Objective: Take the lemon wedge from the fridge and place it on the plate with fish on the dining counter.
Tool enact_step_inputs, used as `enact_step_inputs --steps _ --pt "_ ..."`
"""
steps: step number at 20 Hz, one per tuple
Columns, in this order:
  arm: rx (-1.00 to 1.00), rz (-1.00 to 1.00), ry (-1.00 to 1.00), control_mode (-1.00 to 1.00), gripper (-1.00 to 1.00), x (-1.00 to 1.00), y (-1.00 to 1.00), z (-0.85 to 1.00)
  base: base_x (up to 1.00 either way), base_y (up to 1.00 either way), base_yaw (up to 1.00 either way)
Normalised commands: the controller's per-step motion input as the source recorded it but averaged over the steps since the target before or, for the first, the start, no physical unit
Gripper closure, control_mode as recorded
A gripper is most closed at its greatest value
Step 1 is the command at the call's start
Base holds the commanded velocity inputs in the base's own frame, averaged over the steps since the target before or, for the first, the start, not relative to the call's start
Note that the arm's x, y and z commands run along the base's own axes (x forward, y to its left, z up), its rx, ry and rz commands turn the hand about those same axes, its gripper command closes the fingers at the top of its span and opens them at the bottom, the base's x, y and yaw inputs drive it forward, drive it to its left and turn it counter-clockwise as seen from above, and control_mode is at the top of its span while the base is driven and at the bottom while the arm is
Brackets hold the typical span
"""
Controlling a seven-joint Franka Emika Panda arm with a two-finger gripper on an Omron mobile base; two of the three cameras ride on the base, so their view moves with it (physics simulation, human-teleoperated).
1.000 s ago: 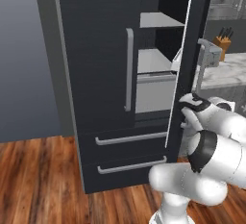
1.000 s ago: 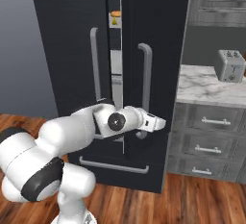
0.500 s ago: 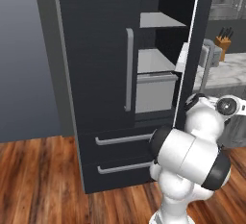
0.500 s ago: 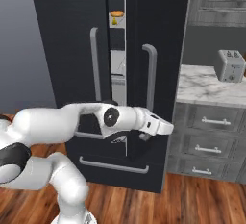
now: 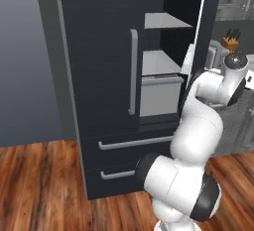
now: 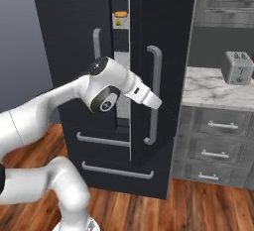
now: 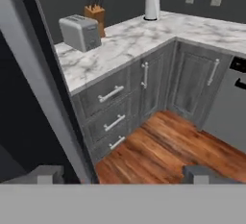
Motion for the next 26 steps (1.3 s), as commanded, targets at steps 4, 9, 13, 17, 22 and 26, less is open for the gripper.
enact_step_inputs --steps 4,9,13,17,22,26 --pt "0.09 0.08 -0.20 -1.00 -1.00 -0.50 1.00 -0.04 0.00 0.00 0.00" --pt "0.02 0.01 -0.40 -1.00 -1.00 -0.16 0.99 -0.04 0.00 0.00 0.00" --pt "-0.04 0.00 -0.16 -1.00 -1.00 0.13 1.00 0.10 0.00 0.00 0.00" --pt "-0.02 0.00 0.03 -1.00 -1.00 0.56 0.94 0.34 0.00 0.00 0.00" --pt "-0.03 0.00 0.00 -1.00 -1.00 0.11 0.10 0.00 0.00 0.00 0.00" --pt "0.01 0.00 0.06 -1.00 -1.00 0.86 -0.13 0.00 0.00 0.00 0.00"
